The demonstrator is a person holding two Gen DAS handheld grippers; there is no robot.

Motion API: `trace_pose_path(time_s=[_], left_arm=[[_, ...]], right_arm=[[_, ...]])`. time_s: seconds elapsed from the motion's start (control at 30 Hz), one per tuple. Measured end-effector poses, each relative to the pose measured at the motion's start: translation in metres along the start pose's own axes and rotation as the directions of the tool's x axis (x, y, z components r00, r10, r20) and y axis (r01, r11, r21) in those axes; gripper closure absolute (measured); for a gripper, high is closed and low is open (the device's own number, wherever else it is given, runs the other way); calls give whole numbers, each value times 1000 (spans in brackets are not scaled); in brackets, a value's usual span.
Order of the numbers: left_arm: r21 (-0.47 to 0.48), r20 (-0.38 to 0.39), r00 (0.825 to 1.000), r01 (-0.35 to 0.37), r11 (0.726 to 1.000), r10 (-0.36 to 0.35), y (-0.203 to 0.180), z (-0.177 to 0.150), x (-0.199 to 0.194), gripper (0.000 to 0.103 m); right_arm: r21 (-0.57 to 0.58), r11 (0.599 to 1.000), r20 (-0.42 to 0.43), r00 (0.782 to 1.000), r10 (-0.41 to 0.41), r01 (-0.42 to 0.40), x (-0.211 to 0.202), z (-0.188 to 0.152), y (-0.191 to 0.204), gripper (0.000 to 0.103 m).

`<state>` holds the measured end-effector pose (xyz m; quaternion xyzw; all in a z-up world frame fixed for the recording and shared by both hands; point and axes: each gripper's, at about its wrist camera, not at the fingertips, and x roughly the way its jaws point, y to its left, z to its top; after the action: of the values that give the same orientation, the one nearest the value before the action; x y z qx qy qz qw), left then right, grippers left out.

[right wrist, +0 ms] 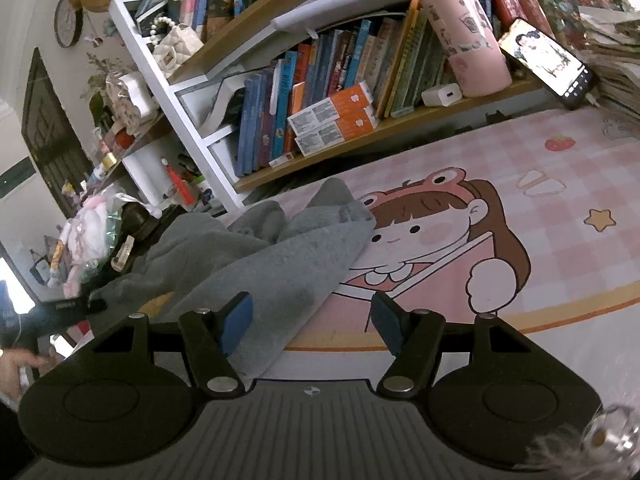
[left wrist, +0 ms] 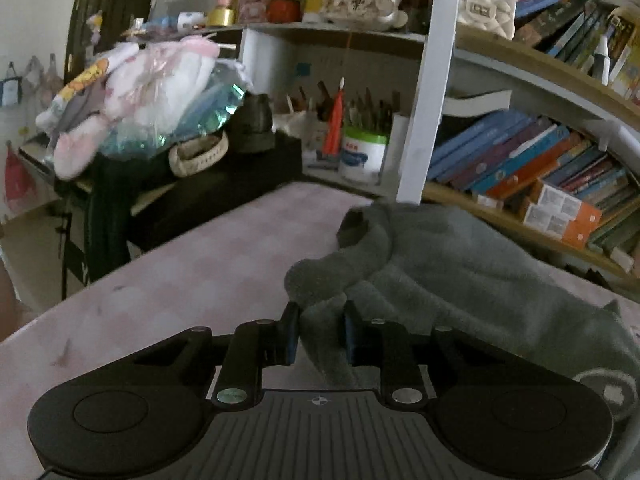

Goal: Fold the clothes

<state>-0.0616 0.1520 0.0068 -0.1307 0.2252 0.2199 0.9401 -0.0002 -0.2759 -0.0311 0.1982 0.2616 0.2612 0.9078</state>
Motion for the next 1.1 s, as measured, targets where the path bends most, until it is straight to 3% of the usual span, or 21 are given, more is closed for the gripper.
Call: trace_pose_path(time_s=[0.1, 0.17, 0.27, 0.43, 0.57, 0.7, 0.8, 0.93, 1.03, 1.1], left_arm=[[-29, 42, 999, 2, 1000, -1, 4, 5, -7, 70], [-44, 114, 993, 16, 999, -11, 5, 8, -17, 57], [-46, 141, 982, 130, 990, -122, 3, 13, -23, 57], [-58, 36, 960, 280, 958, -278, -1, 5, -9, 57], [-28, 8, 949, 315, 949, -315, -5, -4, -1, 57], [-78, 3, 930, 366, 927, -367, 4, -8, 7, 54], [-109, -14, 926, 374, 921, -378, 7, -13, 14, 51], [-119, -43, 916, 392, 912, -399, 5, -16, 19, 45], [-133, -47, 904, 415, 900, -424, 8, -18, 19, 32], [-138, -53, 902, 418, 898, -428, 8, -18, 20, 31]], right_arm=[[27, 1000, -5, 1000, -10, 10, 1, 1, -4, 40], [49, 999, -6, 1000, -14, 14, 1, 2, -7, 40], [87, 996, -8, 1000, -20, 21, 2, 2, -13, 40], [125, 991, -18, 999, -37, 39, 4, 3, -18, 39], [119, 990, -27, 997, -67, 69, 6, 7, -11, 39], [133, 987, -30, 996, -83, 86, 11, 21, -1, 36], [103, 988, -38, 993, -109, 113, 25, 43, 12, 30], [-25, 976, -66, 974, -218, 217, 65, 76, 28, 28], [-112, 949, -117, 944, -307, 295, 106, 93, 32, 28], [-152, 934, -153, 926, -346, 323, 130, 101, 32, 27]])
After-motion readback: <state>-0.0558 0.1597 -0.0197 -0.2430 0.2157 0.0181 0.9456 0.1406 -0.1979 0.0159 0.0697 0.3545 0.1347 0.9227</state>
